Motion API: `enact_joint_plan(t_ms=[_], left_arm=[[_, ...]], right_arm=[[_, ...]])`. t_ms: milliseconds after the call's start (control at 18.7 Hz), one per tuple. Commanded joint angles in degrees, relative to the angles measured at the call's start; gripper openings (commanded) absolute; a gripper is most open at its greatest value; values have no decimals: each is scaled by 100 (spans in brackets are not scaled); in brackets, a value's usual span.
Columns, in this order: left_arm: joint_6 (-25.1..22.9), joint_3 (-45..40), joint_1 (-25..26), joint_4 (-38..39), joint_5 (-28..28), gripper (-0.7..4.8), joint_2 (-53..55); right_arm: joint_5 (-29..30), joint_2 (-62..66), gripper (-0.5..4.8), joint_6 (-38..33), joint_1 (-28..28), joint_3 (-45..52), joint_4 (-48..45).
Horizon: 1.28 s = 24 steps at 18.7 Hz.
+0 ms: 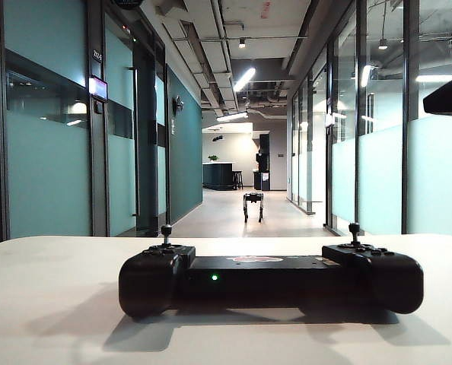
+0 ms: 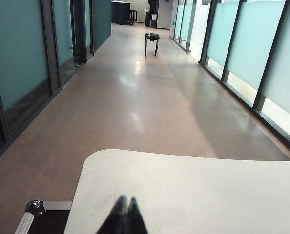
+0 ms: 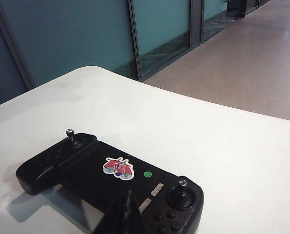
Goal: Push the left joystick on the remote control sitting on the white table forward to make the robot dog walk in a straight line until it approaches the door.
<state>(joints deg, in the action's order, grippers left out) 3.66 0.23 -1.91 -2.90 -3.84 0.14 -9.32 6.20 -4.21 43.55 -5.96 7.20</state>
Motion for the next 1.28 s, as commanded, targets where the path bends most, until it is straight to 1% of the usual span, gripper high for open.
enact_joint_plan(t_ms=[53,267,534,855,1122,1283], left_arm=[[-24,17,7,-57,11,-5,9],[-24,17,9,-57,9,-5,9],[-24,17,369,-85,-2,-5,9],[-24,17,385,-81,275,-5,9],[-13,17,385,-9,210,-5,9],[146,17,385,68,214,-5,9]], right_arm=[[2,0,-1,11,0,-26,-101],[2,0,-1,11,0,-26,-98],[2,0,-1,11,0,-26,-101],[2,0,-1,11,0,-26,-98],[2,0,-1,11,0,-26,-98],[2,0,-1,11,0,-26,-101]])
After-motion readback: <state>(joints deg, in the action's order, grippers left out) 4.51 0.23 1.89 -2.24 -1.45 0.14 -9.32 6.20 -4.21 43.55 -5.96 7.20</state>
